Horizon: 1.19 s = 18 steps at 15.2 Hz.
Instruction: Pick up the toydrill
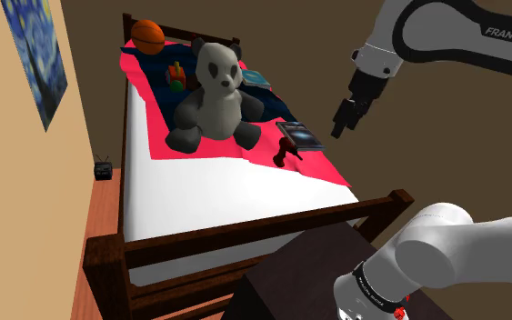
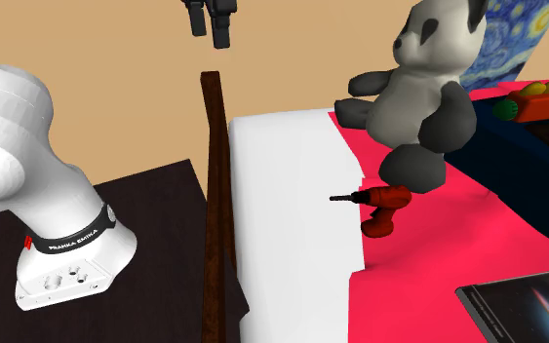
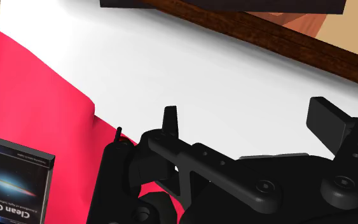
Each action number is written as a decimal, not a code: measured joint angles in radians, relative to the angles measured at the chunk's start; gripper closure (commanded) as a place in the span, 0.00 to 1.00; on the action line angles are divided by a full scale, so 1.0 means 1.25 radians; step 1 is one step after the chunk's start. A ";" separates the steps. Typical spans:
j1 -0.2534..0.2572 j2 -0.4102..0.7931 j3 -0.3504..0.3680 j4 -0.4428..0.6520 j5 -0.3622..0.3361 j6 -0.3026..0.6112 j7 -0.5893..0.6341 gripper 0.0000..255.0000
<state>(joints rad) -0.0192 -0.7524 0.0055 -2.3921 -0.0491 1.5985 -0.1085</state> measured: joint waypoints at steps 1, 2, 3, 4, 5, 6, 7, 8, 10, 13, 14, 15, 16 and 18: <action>0.000 0.000 0.000 0.000 0.000 0.000 0.000 0.00; -0.002 0.006 -0.002 -0.001 -0.002 0.009 0.000 0.00; -0.006 0.020 -0.006 -0.010 -0.006 0.033 0.000 0.00; -0.011 0.036 -0.012 -0.021 -0.010 0.063 -0.001 0.00; -0.014 0.052 -0.015 -0.024 -0.013 0.086 0.001 0.00; -0.019 0.071 -0.021 -0.033 -0.018 0.117 0.001 0.00; -0.025 0.094 -0.029 -0.033 -0.024 0.144 -0.002 0.00; -0.030 0.111 -0.033 -0.042 -0.027 0.174 0.000 0.00; -0.040 0.151 -0.045 -0.044 -0.036 0.224 -0.001 0.00; -0.052 0.219 -0.059 -0.045 -0.044 0.305 0.003 0.00; -0.055 0.239 -0.062 -0.039 -0.046 0.324 0.005 0.00; -0.060 0.264 -0.069 -0.034 -0.049 0.347 0.004 0.00; -0.065 0.298 -0.077 -0.029 -0.052 0.380 0.002 0.00; -0.071 0.356 -0.086 -0.013 -0.053 0.430 0.005 0.00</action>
<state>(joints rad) -0.1078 -0.3073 -0.1015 -2.4082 -0.1153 2.1359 -0.1027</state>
